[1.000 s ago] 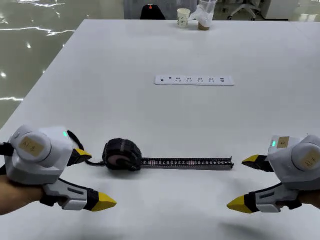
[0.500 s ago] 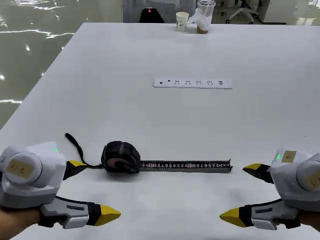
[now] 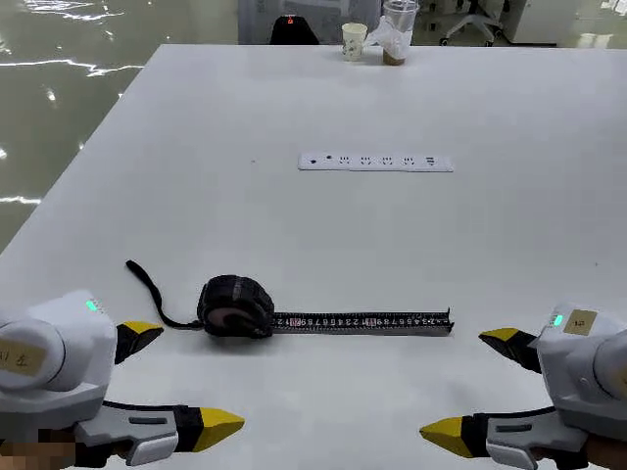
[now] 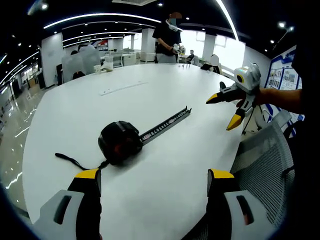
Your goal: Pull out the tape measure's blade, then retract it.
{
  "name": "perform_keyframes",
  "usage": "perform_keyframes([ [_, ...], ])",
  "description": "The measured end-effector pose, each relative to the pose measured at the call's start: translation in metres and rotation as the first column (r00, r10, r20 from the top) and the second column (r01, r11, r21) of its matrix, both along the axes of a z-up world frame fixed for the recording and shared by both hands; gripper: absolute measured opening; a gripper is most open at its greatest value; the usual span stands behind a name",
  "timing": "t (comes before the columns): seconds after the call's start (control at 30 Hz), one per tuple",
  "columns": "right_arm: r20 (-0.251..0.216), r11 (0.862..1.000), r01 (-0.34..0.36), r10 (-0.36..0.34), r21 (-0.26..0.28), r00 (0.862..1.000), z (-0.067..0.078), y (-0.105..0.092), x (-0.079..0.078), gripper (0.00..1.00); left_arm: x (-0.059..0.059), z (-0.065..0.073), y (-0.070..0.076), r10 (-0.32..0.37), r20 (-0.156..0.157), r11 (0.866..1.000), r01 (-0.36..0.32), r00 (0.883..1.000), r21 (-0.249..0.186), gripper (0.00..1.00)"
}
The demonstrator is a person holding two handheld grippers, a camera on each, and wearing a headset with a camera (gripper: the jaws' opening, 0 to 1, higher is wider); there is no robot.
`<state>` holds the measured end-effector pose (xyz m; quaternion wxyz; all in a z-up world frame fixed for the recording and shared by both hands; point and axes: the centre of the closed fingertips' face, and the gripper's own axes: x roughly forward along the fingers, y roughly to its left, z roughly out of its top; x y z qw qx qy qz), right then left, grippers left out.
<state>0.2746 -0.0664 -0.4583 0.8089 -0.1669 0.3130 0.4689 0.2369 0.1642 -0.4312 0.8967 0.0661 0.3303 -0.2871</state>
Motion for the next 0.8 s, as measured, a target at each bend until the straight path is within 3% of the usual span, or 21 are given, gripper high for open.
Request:
perform_keyframes([
  [0.23,0.016,0.996,0.078,-0.079,0.046,0.997,0.008,0.002,-0.003,0.85,-0.002,0.007,-0.003,0.071,0.031,0.997,-0.071,0.997,-0.024,0.87],
  [0.37,-0.008,0.990,0.126,-0.126,0.071,0.992,0.011,0.005,-0.006,0.86,-0.006,0.006,-0.006,0.087,0.021,0.996,-0.086,0.996,-0.032,0.88],
  [0.8,-0.014,0.981,0.173,-0.173,0.092,0.985,0.019,0.010,-0.021,0.91,-0.008,0.008,-0.009,0.156,0.041,0.988,-0.155,0.987,-0.015,0.96],
])
